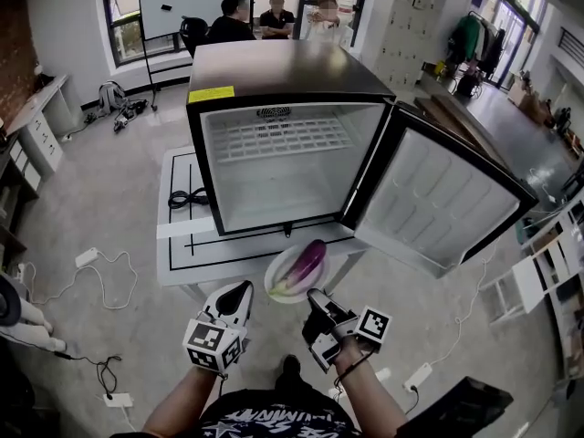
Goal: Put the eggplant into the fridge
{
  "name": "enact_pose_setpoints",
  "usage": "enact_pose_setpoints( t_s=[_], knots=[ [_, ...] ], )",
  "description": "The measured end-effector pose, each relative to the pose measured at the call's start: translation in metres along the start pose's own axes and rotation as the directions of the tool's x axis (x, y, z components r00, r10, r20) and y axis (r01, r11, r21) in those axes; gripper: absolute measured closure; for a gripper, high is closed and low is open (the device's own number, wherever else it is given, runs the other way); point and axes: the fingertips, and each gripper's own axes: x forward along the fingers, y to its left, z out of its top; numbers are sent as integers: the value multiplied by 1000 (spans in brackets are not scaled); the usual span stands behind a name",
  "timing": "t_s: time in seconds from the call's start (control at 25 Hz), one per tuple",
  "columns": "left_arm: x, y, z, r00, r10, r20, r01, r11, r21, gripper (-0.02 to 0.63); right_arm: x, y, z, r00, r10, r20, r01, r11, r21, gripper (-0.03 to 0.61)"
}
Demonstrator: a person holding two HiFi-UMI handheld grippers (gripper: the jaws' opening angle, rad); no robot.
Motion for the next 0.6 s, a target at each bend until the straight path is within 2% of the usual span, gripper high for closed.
enact_pose_setpoints(
  t_s=[0.4,0.6],
  knots=[
    [43,-3,8,993,114,18,-114,994,-1,604,21,-3,54,994,-1,-105,1,1000,-3,555],
    [55,-4,4,983,180,21,-180,984,-16,604,36,-10,64,981,-13,-194,10,1000,-15,555]
  ],
)
